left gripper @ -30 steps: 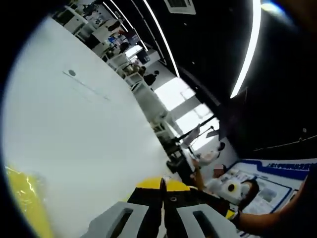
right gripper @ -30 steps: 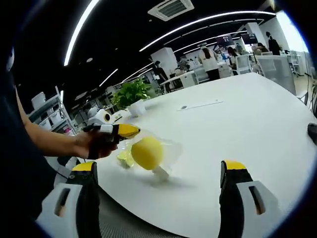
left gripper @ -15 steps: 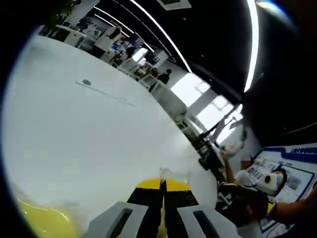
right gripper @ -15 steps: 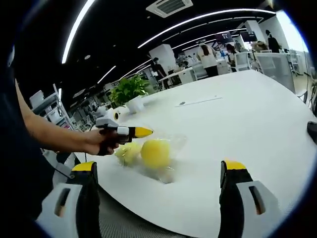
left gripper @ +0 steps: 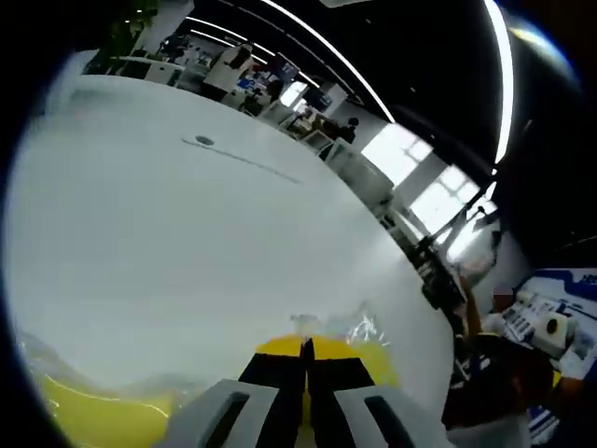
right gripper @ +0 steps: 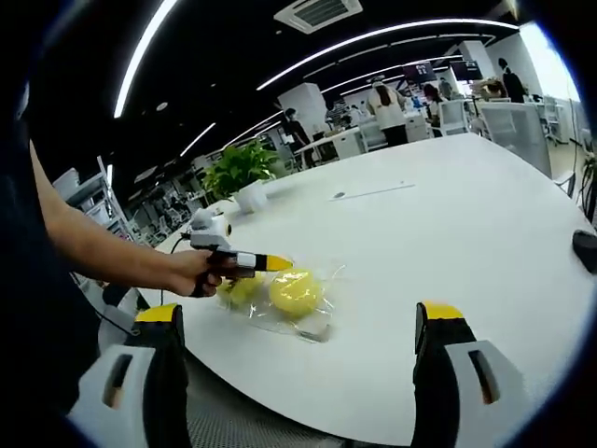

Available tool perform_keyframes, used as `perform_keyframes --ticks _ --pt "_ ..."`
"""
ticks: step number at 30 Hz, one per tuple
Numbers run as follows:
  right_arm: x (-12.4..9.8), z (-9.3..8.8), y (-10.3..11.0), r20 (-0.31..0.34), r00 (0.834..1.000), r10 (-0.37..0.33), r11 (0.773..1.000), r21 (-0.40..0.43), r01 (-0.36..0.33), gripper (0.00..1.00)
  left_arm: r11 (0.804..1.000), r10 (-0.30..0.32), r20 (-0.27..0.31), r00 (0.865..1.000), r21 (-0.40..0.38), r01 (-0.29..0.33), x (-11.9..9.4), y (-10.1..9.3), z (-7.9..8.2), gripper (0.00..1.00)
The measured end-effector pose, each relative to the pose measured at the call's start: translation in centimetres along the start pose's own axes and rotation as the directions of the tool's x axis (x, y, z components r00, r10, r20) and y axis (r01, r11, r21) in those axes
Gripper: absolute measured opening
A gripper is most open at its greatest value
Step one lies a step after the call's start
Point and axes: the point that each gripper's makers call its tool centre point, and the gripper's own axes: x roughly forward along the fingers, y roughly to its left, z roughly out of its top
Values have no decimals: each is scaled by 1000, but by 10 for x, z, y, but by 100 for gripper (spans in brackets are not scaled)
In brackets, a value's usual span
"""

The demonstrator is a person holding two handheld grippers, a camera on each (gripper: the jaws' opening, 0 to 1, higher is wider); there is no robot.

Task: Compare the silicone blocks by pressing each to a similar depth, holding the contact briefly, and releasing to observe deformation and rebound differences across the visible hardness samples.

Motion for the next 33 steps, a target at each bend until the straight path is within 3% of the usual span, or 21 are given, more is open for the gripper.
perform_keyframes --ticks 2,4,6,9,11,14,15,16,20,22,23,25,26,27,29,33 --pt "-1 0 0 0 1000 -2 1000 1 2 96 1000 13 -4 1000 22 -13 1 1 1 0" --pt "-1 0 0 -3 1000 -2 1000 -2 2 96 992 65 -44 997 107 -60 2 10 -5 0" --pt "-2 0 0 -2 1000 -2 1000 -6 2 96 993 78 -57 995 95 -72 4 11 -7 2" --pt "-2 2 0 3 1000 -2 1000 5 2 96 950 118 -95 988 300 -85 5 11 -8 3" --pt "-2 2 0 3 1000 -2 1000 2 2 96 952 117 -114 987 295 -79 7 8 -8 4" --pt "-3 2 1 1 1000 -2 1000 -2 2 96 939 142 -128 982 332 -93 8 11 -7 9" --pt "-3 2 1 1 1000 -3 1000 -2 3 96 942 137 -135 981 324 -87 8 12 -6 9" --pt "-3 3 1 3 1000 -3 1000 -2 3 96 957 149 -157 976 270 -103 7 13 -8 9" --pt "-2 7 0 12 1000 -4 1000 -1 4 96 920 218 -149 964 361 -153 1 23 -1 30" --pt "0 8 0 14 1000 -4 1000 -4 4 96 921 214 -116 970 355 -161 -3 22 6 48" --pt "1 9 1 14 1000 -3 1000 -6 3 96 927 193 -71 979 341 -158 -3 20 16 57" --pt "2 10 2 12 1000 -4 1000 -21 4 96 924 175 -26 984 349 -155 -12 14 29 76" --pt "3 11 2 14 1000 -8 999 -33 8 96 920 137 -11 991 373 -123 -15 7 34 82" --pt "3 12 2 15 1000 -11 999 -41 11 96 902 88 -1 996 423 -79 -24 -5 40 87" --pt "3 12 -1 23 1000 -20 998 -59 22 96 864 46 47 998 500 -63 -39 -16 54 94" --pt "7 13 -11 27 998 -59 991 -117 61 96 846 -18 92 996 533 -34 -93 -24 78 100"
